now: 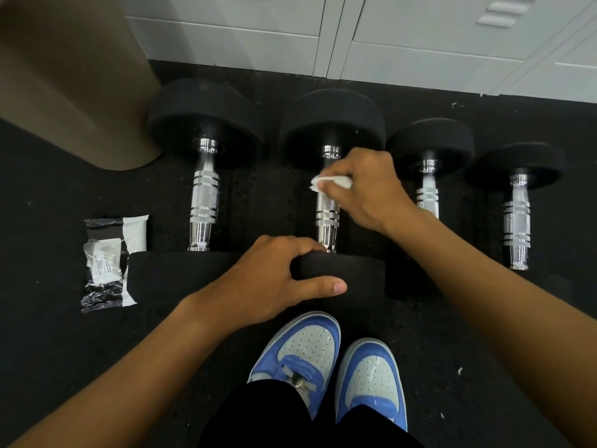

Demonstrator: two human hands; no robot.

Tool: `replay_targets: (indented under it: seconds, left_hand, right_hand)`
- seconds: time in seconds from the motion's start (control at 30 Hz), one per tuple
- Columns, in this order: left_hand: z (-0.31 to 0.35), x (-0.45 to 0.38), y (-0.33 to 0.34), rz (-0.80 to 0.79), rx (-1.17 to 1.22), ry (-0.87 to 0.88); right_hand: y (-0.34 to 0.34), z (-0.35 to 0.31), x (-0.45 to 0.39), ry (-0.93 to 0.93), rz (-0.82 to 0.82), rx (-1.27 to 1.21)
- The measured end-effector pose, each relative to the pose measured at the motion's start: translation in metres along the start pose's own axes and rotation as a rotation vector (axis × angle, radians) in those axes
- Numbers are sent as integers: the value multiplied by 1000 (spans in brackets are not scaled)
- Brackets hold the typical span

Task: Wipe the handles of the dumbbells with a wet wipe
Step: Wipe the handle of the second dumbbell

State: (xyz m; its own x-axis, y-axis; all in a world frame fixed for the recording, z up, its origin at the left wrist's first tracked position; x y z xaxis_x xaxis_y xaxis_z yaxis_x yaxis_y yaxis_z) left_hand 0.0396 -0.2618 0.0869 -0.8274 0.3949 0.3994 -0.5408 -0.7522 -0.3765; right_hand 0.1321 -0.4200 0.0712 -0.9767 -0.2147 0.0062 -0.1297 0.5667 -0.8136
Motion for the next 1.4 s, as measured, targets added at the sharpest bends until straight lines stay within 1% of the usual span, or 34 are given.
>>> replay_targets:
  seconds: [0.07,0.13,0.2,0.27,0.3,0.37,0.43,0.5,0.63,0.67,0.73,0.8,0.87,0.97,1.03,1.13,1.17,1.27,1.33,1.4]
  left_hand:
    - [0,1,-2,7,-15,2]
    - [-1,3,-7,20,-59,13]
    - [-3,6,-12,45,-125,20]
    - [-5,9,-17,68,-180,23]
    - [-5,9,-18,75,-196,27]
    - [-4,9,-17,85,-212,38]
    - [-2,10,-17,89,-203,42]
    - [-1,10,-17,95,-180,50]
    - [0,9,-15,95,-164,52]
    - [0,9,-15,95,-161,51]
    - [-1,10,-15,94,-166,54]
    - [-3,10,-16,100,-177,54]
    - [-3,10,-16,106,-184,54]
    - [0,10,-15,102,-169,60]
    - [1,10,-15,100,-166,66]
    - [1,11,-16,108,-163,68]
    - [0,11,-16,109,-161,69]
    - [1,11,-15,108,-159,66]
    - [1,10,-15,106,-161,61]
    - [1,9,-15,103,-165,60]
  right_hand:
    - [6,-1,7,-59,-28,41]
    - [2,2,15,-55,-64,16]
    - [-3,6,12,-10,-35,-14]
    - [-1,7,1,-4,37,17]
    - [2,6,-2,-21,51,49]
    - [9,3,1,-90,12,94]
    - [10,0,15,-152,-66,73]
    - [4,-1,22,-171,-103,43]
    - [7,-2,1,-119,-2,106]
    - [10,-5,0,-125,-4,136]
    - [14,-6,13,-210,-56,151]
    - [7,-1,30,-263,-116,80]
    - [-2,8,30,-203,-120,32]
    - [0,8,12,-153,-46,66]
    - [8,-1,11,-178,-40,103]
    - [7,0,30,-267,-127,78]
    - [2,4,32,-265,-141,59]
    - [-8,14,19,-206,-120,54]
    - [-4,8,14,-235,-86,69]
    - [3,-1,22,-291,-125,94]
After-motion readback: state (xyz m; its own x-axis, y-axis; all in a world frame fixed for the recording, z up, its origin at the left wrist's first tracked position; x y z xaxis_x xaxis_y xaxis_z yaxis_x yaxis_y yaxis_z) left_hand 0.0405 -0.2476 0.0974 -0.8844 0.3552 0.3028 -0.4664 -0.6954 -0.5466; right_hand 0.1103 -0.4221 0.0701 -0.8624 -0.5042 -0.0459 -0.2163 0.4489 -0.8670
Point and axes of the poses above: each hand's wrist, its own x-axis away from the middle knuckle, its own y-axis out of the palm, z = x × y, the point moved 2 cm from there along -x, towards the middle knuckle, and after that the axes turned 7 degrees about z, right-handed, at the moved point
